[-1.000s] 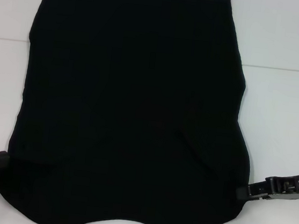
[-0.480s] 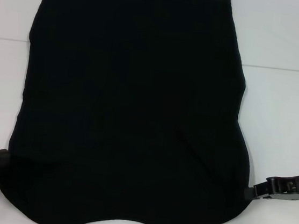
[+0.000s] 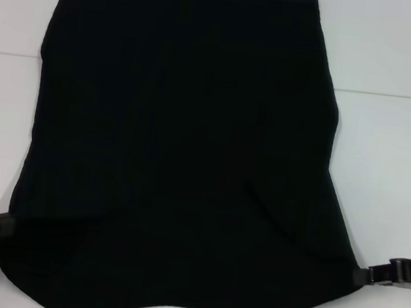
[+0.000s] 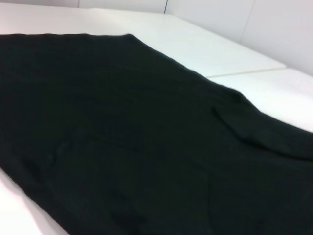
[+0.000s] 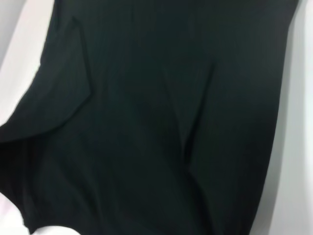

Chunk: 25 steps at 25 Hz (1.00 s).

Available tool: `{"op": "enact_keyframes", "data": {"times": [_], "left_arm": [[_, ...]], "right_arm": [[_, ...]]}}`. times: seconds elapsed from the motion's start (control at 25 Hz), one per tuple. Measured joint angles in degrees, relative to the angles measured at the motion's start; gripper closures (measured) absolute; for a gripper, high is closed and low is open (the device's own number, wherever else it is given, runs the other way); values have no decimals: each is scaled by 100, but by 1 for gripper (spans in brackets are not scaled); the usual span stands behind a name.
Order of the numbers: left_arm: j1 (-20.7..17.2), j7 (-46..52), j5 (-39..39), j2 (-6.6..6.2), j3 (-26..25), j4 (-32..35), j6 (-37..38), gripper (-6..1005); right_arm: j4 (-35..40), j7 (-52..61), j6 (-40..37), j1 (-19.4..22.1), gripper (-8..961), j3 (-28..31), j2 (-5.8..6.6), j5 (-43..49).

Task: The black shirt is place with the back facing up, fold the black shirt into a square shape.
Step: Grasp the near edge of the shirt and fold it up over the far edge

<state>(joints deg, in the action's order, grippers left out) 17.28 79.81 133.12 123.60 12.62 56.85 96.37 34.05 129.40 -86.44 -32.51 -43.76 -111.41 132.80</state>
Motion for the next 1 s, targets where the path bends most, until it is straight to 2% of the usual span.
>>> {"op": "enact_keyframes", "data": {"times": [0.48,0.6,0.84,1.0], "left_arm": [[-363,9,-5,-2,-736,-37,1100,977],[-432,0,21,-3,-834,-40,1280,978],[-624,-3,33,29,-929,-37,1565,977],[-682,3,35,38,-938,-70,1644,977]], "right_arm": [[139,-1055,-851,744,888,705,61,24],[173,-1491,-1222,1060,888,972,117,28],[173,-1857,-1495,1453,888,1155,170,29],[178,-1983,-1607,1585,888,1180,179,75]]}}
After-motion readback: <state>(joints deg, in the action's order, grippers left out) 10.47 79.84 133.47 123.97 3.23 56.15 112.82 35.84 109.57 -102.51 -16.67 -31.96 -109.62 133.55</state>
